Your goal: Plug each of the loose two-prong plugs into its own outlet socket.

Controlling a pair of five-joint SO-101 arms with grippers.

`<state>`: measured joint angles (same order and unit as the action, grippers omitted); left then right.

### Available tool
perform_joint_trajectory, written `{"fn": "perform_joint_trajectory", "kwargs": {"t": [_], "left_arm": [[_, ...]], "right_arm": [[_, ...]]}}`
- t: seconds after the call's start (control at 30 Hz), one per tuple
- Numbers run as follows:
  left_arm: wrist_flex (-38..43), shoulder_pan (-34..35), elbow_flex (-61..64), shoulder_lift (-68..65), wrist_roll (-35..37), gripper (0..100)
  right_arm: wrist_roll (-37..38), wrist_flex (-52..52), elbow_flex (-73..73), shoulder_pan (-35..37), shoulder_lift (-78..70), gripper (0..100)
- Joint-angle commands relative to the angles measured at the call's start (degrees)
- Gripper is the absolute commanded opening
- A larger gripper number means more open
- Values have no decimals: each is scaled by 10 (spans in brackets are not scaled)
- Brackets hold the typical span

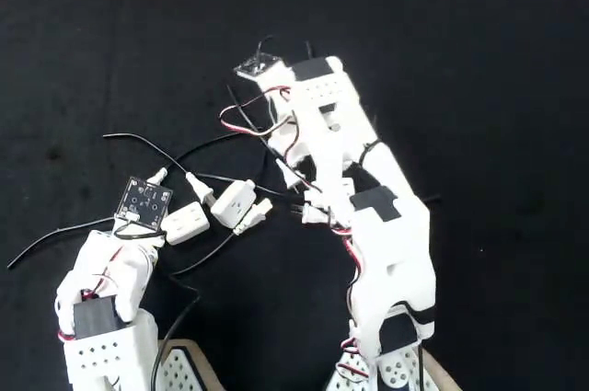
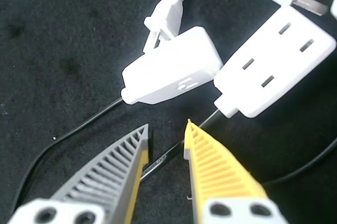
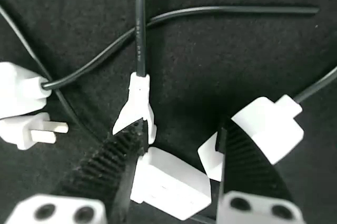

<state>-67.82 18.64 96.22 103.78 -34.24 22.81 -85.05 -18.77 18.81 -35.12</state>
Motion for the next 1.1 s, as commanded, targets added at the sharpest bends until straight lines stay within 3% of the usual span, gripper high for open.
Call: {"fn": "perform_joint_trajectory", "kwargs": {"t": [0.0,0.23,0.6,0.8,1.07], "left_arm": [[11,6,8,4,-5,116],[11,6,8,4,-5,116],[11,6,8,4,-5,116],[11,6,8,4,-5,116],[12,5,8,4,-5,116]], "right_arm": [[-2,4,-29,5,-14,219],[-3,-17,-22,50,-24,219],[-4,-11,-4,57,-25,217],[-5,-17,-17,57,-20,126],[-4,-56,-70,35,-20,306]]}}
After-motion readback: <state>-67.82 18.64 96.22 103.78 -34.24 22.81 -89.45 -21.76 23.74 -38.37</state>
